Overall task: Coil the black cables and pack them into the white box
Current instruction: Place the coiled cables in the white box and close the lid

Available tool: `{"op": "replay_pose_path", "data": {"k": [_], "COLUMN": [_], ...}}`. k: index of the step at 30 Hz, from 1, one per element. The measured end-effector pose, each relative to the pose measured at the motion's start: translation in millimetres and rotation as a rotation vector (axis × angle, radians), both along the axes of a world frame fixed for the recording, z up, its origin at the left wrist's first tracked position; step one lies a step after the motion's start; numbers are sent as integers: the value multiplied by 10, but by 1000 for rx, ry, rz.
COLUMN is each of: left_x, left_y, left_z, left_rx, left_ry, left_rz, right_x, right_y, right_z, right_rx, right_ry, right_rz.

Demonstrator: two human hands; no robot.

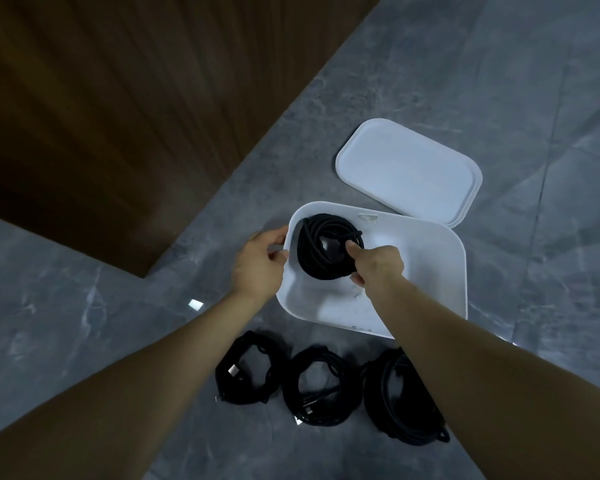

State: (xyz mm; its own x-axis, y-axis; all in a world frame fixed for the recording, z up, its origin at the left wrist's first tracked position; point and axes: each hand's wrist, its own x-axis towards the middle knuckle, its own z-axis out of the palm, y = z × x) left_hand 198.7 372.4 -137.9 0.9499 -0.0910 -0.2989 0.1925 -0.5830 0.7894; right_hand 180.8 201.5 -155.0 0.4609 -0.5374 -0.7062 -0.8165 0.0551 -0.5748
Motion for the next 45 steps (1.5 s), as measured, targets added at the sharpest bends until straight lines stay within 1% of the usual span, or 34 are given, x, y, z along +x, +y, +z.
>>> {"op": "replay_pose_path", "data": {"k": [4, 6, 7, 9, 11, 12, 14, 19, 24, 26, 28, 31, 34, 36, 38, 41, 43, 45], "left_x": [-1, 3, 4, 4, 0, -1, -2, 26, 1, -73, -210, -473, -713, -836, -945, -1074, -1121, -1143], "left_y": [-18, -22, -22, -18, -19, -23, -16, 5, 54, 121, 225, 412, 608, 719, 795, 857, 889, 925], "left_z": [17, 9, 2, 1, 3, 8, 9, -10, 21, 58, 93, 96, 50, -10, -90, -207, -279, -326], "left_rx": [24, 32, 35, 30, 27, 35, 45, 28, 19, 25, 68, 148, 238, 334, 414, 482, 495, 502], "left_ry": [-14, -21, -25, -29, -32, -31, -28, 1, 35, 24, 7, 2, 63, 125, 177, 286, 356, 382], "left_rz": [9, -1, -7, -8, -1, -3, -8, -18, -58, -42, -19, -12, -27, -26, -11, 10, 20, 47], "right_x": [12, 11, -12, -108, -196, -207, -161, -71, -51, -113, -222, -429, -651, -807, -947, -1102, -1156, -1169], "right_y": [46, 76, 100, 160, 221, 249, 293, 377, 283, 247, 272, 418, 613, 739, 834, 923, 962, 999], "right_z": [-17, 6, 27, 102, 113, 107, 61, -23, 153, 254, 374, 537, 651, 654, 581, 398, 289, 217], "right_rx": [-68, -171, -243, -347, -436, -476, -517, -595, -523, -575, -590, -516, -482, -443, -428, -414, -411, -427], "right_ry": [-3, -31, -66, -196, -315, -337, -331, -245, -204, -243, -304, -376, -455, -472, -432, -274, -174, -132], "right_rz": [34, 111, 179, 343, 566, 669, 763, 858, 913, 913, 898, 952, 1014, 1068, 1164, 1303, 1330, 1353]}}
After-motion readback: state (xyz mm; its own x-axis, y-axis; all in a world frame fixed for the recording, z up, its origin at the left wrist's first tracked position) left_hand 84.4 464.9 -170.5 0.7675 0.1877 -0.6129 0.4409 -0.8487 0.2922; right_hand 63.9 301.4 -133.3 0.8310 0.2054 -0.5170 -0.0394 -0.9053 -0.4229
